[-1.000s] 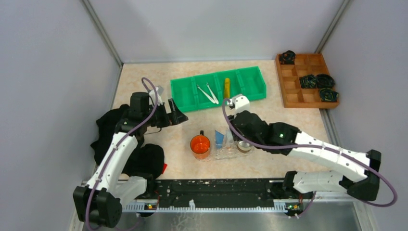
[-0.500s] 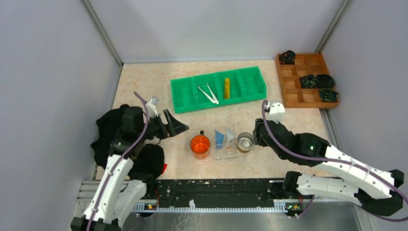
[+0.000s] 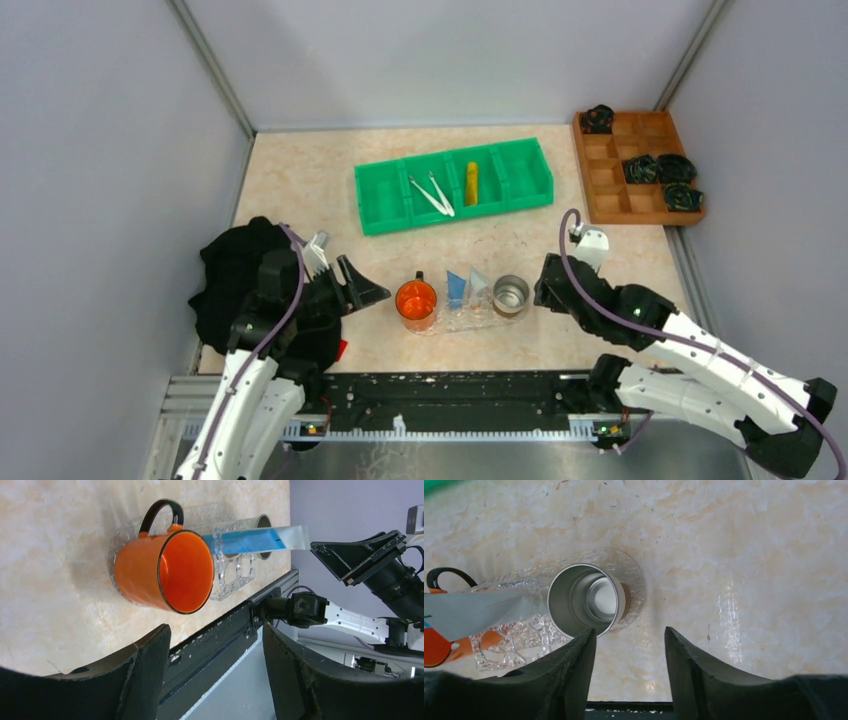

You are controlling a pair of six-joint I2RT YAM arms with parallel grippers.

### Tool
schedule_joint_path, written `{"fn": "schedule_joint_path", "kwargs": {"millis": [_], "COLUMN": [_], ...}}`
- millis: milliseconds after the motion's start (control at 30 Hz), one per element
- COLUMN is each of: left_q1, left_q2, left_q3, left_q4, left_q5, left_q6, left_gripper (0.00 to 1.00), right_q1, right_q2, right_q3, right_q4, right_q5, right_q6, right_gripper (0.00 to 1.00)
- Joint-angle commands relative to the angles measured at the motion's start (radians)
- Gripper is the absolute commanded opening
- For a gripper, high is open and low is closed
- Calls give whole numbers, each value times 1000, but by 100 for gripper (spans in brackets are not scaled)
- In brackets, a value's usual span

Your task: Prepare toiletry sets of a toothbrush and toothpaste on the tray

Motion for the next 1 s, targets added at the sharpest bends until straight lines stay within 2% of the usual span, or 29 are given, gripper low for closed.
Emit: {"fn": "schedule_joint_path", "kwargs": {"millis": [0,100,233,367,633,833,967], "left_q1": [-18,-32,-75,-184,-449,-559,-618], "left_q2": [12,55,97,107,203,328,371], "left_q3": [-26,-38,-52,-84,-193,-224,-227], "left_q4": [-87,-141,-188,-176,20,213,316], "left_q5": [7,-1,-20,-97,-225,-307,-385], "left_q6": [4,37,54,-1,-207,-302,-347], "left_gripper": [75,81,86,88,90,91,86], "right_q1": [-35,-58,-94,-144,-202,-205,-212], "right_q2": [-25,-16,22,39,75,72,35], "right_q3": [-69,-103,-127,-161,-190,-202,-213], "right_q4": [47,62,43,46,-12,12,24], "right_q5": [-44,-64,-77,-122,-162,-170,-165], "right_q6": [166,224,289,322,401,421,429], "right_gripper": [56,61,60,59,57,55,54]}}
